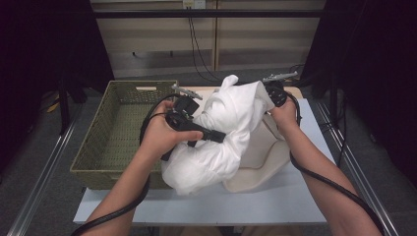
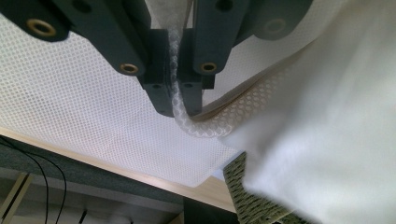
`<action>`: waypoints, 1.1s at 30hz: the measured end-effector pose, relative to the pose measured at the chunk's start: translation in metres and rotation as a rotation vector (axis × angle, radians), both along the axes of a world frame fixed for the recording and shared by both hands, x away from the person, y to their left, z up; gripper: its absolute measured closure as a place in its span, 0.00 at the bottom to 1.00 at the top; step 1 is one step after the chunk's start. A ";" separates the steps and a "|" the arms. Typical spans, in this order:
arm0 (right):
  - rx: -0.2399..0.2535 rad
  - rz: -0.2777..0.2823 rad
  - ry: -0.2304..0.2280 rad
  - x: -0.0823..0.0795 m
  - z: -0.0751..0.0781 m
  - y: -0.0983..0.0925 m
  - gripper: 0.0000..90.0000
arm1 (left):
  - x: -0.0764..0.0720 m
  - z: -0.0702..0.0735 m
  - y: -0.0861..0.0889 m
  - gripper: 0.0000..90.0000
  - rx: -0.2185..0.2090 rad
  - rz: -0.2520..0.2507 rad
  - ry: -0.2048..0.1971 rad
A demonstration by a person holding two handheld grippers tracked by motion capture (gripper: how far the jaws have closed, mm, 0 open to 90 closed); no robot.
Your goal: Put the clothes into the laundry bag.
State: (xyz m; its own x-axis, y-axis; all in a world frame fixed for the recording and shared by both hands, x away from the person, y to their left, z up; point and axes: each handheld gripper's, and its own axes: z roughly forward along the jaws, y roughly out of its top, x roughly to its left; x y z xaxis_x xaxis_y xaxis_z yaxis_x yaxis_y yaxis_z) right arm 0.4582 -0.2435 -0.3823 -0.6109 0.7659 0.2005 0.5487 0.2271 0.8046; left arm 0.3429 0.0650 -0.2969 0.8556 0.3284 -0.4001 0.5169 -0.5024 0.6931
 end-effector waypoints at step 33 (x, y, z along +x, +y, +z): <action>0.023 -0.035 -0.057 -0.021 0.029 -0.028 0.96 | 0.026 -0.047 -0.018 0.51 0.223 0.139 -0.089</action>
